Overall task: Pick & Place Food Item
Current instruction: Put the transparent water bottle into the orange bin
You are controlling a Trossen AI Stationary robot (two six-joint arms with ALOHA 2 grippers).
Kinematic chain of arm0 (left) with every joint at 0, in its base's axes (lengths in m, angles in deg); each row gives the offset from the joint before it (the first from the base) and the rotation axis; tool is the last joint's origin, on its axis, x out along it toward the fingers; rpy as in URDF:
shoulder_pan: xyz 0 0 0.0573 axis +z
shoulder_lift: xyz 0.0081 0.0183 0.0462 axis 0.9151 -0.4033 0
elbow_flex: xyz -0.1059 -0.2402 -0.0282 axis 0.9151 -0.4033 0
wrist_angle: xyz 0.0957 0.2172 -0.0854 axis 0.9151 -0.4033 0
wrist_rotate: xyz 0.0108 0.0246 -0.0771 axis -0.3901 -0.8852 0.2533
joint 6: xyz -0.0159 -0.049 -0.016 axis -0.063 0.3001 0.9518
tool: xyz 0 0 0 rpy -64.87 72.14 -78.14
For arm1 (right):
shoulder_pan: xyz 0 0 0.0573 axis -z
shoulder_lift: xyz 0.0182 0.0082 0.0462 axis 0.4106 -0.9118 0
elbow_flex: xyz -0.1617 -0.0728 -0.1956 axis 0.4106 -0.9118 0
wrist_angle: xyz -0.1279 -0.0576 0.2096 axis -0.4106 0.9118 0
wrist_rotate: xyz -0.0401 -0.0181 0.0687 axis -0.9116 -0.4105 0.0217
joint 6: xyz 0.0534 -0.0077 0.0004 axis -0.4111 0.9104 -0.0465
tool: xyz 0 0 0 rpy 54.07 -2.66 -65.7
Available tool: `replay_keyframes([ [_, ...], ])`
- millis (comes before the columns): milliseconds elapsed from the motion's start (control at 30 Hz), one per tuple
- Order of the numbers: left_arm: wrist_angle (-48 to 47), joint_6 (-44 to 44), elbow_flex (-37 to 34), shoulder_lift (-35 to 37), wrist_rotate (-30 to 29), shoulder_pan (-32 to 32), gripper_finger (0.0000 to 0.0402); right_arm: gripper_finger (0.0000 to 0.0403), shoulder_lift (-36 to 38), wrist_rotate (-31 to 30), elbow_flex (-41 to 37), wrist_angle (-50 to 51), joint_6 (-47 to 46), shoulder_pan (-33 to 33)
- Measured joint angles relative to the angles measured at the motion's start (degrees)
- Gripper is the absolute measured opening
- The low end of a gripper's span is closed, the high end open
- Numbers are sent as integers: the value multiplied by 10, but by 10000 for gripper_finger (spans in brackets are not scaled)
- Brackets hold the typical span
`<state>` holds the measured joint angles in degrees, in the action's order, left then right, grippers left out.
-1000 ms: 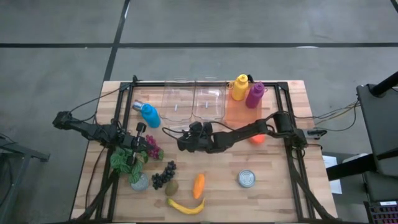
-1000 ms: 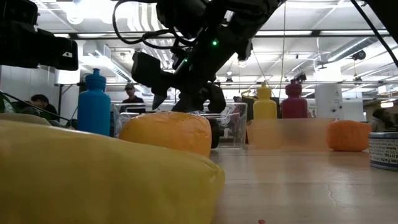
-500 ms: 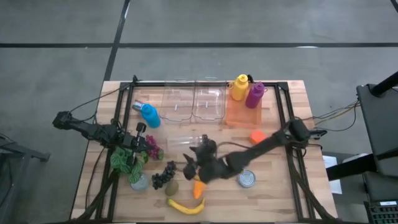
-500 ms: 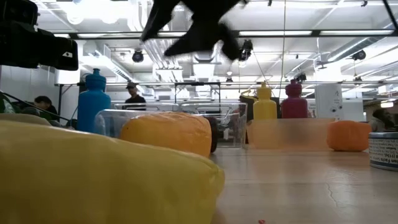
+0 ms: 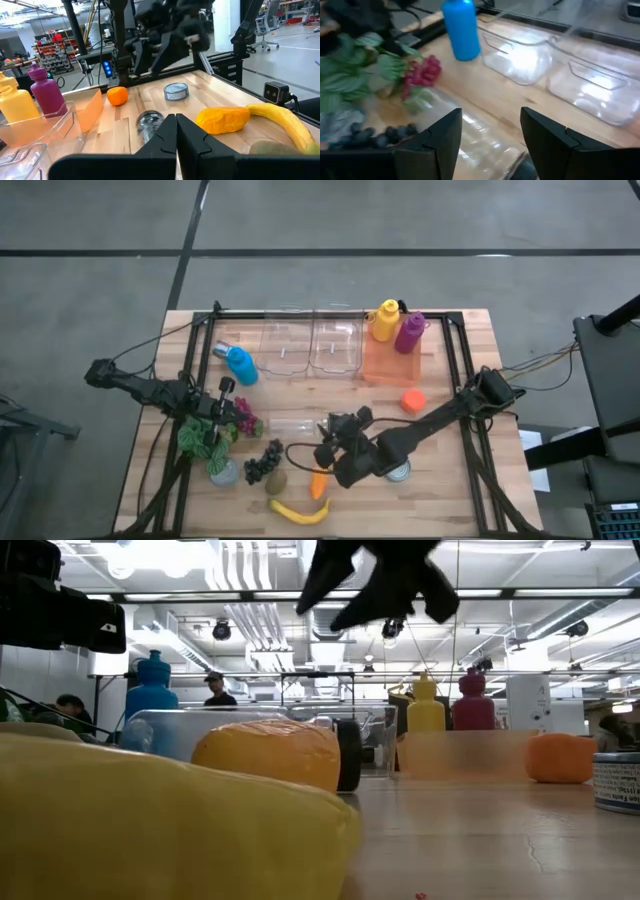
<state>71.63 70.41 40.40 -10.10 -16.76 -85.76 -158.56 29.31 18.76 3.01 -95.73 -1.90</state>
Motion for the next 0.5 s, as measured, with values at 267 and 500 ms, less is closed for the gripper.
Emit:
replay_keyframes([
  [267, 0, 0, 0, 0, 0, 0, 1, 199, -14, 106, -57, -73, -33, 29],
  [500, 0, 0, 0, 0, 0, 0, 1, 199, -42, 135, -52, -96, -31, 29],
])
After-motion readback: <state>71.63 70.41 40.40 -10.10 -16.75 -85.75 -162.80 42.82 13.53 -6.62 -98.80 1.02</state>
